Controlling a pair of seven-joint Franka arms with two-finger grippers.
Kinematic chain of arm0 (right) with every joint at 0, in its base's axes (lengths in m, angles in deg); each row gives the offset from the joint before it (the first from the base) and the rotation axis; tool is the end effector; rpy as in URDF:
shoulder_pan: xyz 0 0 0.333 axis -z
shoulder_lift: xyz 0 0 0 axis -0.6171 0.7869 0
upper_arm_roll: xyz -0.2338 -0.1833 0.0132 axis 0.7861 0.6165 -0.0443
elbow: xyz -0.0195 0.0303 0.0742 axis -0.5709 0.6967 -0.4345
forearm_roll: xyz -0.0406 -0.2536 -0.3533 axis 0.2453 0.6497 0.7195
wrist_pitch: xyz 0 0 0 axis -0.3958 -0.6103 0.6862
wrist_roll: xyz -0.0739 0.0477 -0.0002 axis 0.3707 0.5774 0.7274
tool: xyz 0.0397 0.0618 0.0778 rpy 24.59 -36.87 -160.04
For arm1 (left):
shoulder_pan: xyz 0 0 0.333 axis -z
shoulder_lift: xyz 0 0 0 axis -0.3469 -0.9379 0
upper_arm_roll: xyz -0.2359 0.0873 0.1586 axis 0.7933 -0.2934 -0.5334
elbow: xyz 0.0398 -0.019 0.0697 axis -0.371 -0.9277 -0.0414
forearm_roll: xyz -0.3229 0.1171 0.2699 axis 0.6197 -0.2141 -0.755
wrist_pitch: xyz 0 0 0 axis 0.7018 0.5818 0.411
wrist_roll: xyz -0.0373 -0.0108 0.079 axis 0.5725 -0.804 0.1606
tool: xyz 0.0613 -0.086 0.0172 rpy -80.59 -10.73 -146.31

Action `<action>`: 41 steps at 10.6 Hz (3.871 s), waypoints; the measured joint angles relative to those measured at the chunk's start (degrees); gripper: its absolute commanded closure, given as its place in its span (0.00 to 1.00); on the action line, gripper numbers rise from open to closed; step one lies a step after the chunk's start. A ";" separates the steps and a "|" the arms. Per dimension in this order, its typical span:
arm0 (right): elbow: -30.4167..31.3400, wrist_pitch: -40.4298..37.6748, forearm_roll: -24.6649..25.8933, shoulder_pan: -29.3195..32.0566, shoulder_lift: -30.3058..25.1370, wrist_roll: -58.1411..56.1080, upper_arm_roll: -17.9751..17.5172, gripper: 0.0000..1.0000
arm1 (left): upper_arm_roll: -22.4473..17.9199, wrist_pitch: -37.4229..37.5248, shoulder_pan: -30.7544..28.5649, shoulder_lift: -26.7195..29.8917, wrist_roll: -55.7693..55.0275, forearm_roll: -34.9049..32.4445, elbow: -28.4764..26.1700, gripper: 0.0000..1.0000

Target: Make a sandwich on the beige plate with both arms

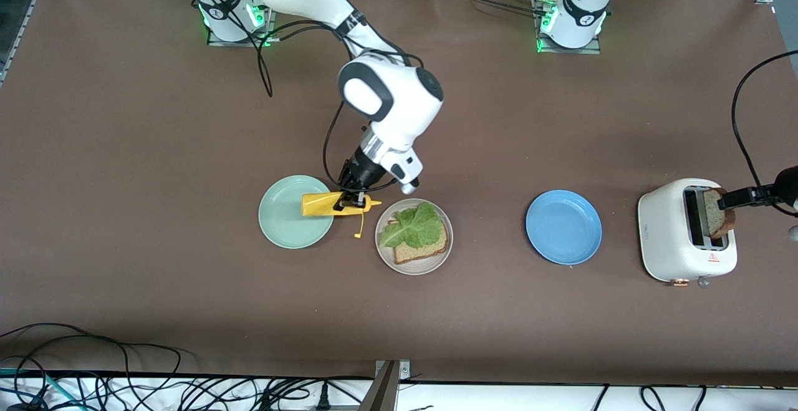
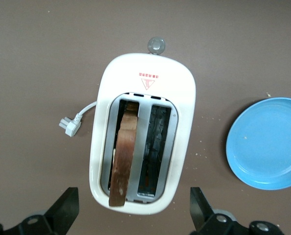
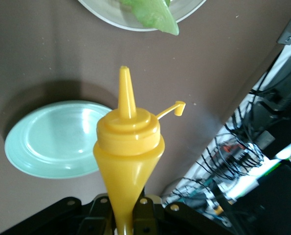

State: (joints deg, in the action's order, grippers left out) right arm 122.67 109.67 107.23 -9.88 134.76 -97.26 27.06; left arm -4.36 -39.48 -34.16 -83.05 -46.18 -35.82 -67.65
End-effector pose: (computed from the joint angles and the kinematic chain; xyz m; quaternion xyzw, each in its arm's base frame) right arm 0.5738 0.5222 0.2768 0.5988 0.6932 -0.0652 0.3958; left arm 0.6878 0.1881 0.3863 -0.9975 -0.0590 0.0382 0.0032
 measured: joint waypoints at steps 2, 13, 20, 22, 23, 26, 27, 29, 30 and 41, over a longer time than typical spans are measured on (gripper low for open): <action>-0.84 -1.10 0.97 -0.64 0.58 0.00 0.28 1.00 | 0.00 -1.45 -0.12 -1.99 0.01 0.00 0.06 0.00; -2.66 -2.41 -27.81 8.62 -4.00 3.41 5.02 1.00 | 0.07 -3.59 -3.00 -5.60 5.63 -1.90 0.49 1.00; 2.32 -1.14 -61.60 20.10 -10.93 -20.60 11.10 1.00 | 0.64 -3.01 -2.80 -6.08 3.73 -1.78 1.27 1.00; 4.07 -1.16 -71.04 23.14 -11.03 -31.00 13.84 1.00 | 0.82 -0.57 -2.73 -6.24 3.52 -1.78 3.15 1.00; 5.17 -1.33 -74.96 25.28 -11.04 -35.78 14.13 1.00 | 0.86 1.34 -2.71 -6.25 3.45 -1.78 4.78 1.00; 9.38 -2.79 -87.29 31.51 -10.95 -51.21 14.27 1.00 | 0.91 5.90 -2.68 -6.26 3.41 -1.78 9.31 1.00; 11.09 -2.95 -91.05 33.14 -10.90 -56.02 14.28 1.00 | 0.93 6.87 -2.65 -6.27 3.39 -1.77 10.23 1.00; 14.54 -4.60 -97.46 36.13 -10.52 -65.29 14.27 1.00 | 1.01 9.56 -2.38 -6.31 3.37 -1.77 12.75 1.00; 15.77 -6.39 -99.77 37.68 -9.91 -69.98 14.27 1.00 | 1.09 11.37 -2.04 -6.30 3.37 -1.77 14.45 1.00; 22.13 -18.96 -111.56 48.80 2.92 -106.93 14.16 0.73 | 1.66 16.87 1.95 -8.34 -5.39 24.23 19.89 1.00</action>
State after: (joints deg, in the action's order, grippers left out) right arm 144.79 90.72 -4.33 38.92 137.67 -204.19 41.22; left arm -2.70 -22.61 -32.21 -91.39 -51.57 -11.59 -47.75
